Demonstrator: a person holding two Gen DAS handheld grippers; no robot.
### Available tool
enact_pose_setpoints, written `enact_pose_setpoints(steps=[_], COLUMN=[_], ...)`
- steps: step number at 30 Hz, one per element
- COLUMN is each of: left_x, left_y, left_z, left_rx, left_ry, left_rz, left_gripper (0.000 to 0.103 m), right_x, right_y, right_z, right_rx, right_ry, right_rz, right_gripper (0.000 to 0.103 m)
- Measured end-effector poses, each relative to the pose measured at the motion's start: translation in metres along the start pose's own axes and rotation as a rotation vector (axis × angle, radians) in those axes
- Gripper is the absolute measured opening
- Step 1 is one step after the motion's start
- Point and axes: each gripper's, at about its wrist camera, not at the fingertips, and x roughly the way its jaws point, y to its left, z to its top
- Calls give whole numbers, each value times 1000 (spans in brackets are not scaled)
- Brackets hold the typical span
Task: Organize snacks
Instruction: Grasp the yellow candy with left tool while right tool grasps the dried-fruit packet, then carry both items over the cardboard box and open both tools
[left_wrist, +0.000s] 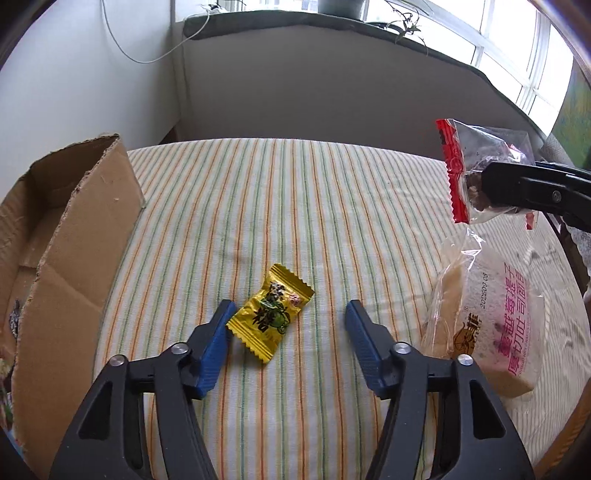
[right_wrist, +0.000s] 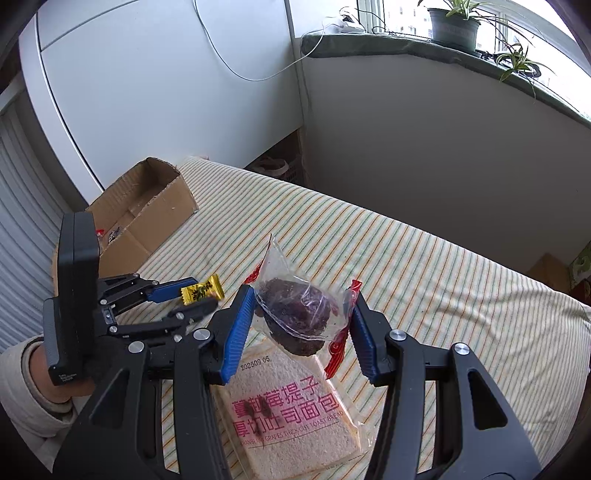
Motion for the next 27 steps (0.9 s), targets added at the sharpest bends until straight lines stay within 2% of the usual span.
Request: enact_pose_setpoints(steps=[2, 6, 7, 10, 19, 23, 27], left_x=[-4, -4, -8, -32, -164, -196, -205], left_y=[5, 9, 10, 2, -15, -21, -29], left_z=[1, 3, 4, 10, 27, 18, 7], left_rx=[-16, 4, 1, 5, 59, 85, 94], left_ry=[-10, -5, -15, -65, -348, -404, -417], left_rz=[4, -18, -25, -39, -91, -103, -117], left_gripper=[20, 16, 11, 10, 10, 10, 10], right_x=[-2, -14, -19, -40, -135, -159, -164], right_y=[1, -1, -2, 0, 36, 47, 55], right_z=[-2, -4, -4, -1, 2, -9, -21], right_rx=[2, 19, 22, 26, -11, -7, 10], right_ry=[-3, -25, -33, -70, -220, -248, -241], right_rz=[-1, -4, -8, -31, -115, -134, -140], right_gripper=[52, 52, 52, 52, 52, 52, 52])
